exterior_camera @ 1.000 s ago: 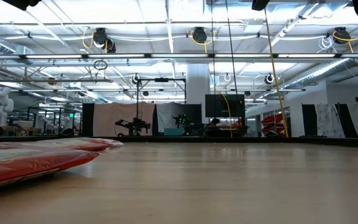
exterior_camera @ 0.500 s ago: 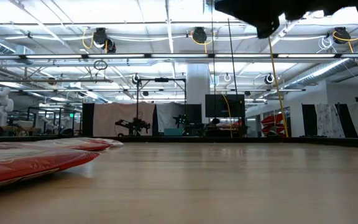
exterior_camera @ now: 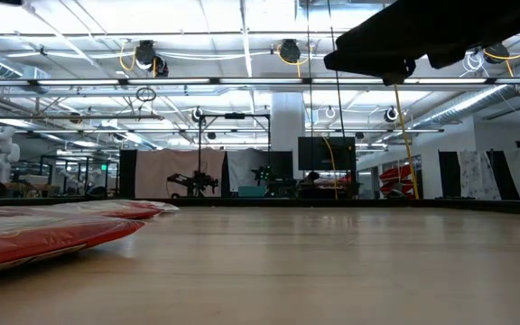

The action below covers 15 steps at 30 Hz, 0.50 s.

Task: Sort popcorn bags into baskets
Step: Put the popcorn bag into the transparent bin

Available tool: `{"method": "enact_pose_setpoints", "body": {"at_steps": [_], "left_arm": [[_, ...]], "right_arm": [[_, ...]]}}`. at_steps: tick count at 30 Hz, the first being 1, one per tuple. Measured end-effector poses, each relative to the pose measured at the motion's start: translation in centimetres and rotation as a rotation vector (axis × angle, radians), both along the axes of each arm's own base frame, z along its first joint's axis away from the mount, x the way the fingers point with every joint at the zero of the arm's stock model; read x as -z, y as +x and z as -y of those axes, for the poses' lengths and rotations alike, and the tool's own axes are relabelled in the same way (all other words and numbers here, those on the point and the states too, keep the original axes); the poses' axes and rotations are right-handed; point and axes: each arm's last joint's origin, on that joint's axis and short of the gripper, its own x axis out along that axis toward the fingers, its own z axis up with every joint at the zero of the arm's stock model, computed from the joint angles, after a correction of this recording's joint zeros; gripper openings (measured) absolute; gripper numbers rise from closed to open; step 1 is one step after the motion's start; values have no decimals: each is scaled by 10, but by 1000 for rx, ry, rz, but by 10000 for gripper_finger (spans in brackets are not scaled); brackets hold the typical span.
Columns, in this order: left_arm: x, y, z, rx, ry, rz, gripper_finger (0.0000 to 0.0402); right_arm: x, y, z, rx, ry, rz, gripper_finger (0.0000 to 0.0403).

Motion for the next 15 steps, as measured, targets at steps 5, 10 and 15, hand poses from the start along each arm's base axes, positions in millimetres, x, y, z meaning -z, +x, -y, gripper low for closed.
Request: {"method": "enact_pose_setpoints", "body": {"at_steps": [5,10,15], "left_arm": [[-1,-25,3,20,-116,-111,27],[2,-49,8,53,-183,-244,28],[16,-72,12,10,-212,-473,29]], "right_arm": [[1,-2,-3,-13,-4,-5,171],[2,-5,-8,-29,-10,-15,171],[2,-5,-8,-28,-10,-18,171]]}}
